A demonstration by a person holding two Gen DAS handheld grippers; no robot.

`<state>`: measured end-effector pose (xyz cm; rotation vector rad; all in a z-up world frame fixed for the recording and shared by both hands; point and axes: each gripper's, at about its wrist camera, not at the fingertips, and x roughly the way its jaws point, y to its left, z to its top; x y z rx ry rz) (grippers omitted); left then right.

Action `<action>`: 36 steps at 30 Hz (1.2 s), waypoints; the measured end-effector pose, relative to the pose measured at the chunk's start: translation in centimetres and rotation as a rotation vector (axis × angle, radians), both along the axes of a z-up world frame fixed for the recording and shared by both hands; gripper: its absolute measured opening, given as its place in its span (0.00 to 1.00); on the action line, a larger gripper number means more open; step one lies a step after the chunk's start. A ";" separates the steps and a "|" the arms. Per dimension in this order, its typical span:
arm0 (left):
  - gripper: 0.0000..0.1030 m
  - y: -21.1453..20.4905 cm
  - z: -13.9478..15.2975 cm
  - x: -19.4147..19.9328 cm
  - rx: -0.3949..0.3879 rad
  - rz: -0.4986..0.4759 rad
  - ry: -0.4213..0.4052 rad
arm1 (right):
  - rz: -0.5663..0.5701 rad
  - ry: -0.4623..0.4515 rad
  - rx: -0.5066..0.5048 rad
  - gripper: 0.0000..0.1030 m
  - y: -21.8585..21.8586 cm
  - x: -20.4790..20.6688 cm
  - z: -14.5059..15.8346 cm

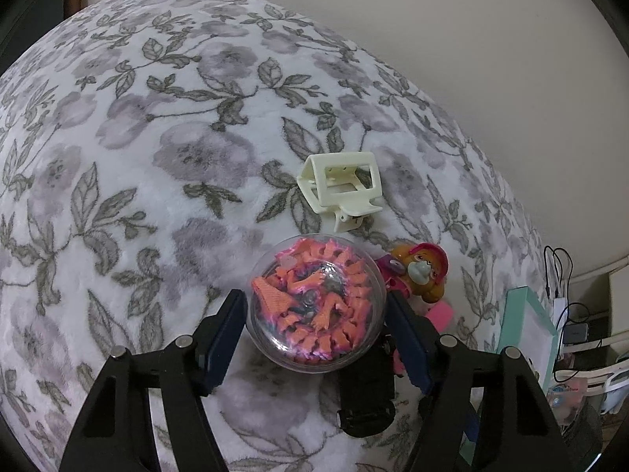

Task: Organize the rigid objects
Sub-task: 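Grasp the clear dome of orange pieces with the left tool while the right tool grasps another orange-blue toy, then lift and carry the clear dome and orange-blue toy over the tray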

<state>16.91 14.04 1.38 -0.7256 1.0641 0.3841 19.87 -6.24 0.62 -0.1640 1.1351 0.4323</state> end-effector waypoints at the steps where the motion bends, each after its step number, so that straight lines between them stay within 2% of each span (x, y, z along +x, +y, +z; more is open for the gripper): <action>1: 0.71 0.0 0.0 0.1 -0.001 0.001 0.001 | -0.001 0.002 0.001 0.43 -0.1 0.0 0.0; 14: 0.70 0.8 1.1 -0.7 0.007 0.044 0.000 | -0.030 0.048 0.072 0.43 -1.1 1.2 0.9; 27: 0.70 1.9 6.7 -1.9 0.082 0.085 -0.119 | -0.050 0.072 0.187 0.43 -2.1 1.7 3.0; 36: 0.70 1.7 10.1 -2.7 0.131 0.089 -0.190 | -0.078 0.004 0.264 0.43 -3.9 2.3 6.7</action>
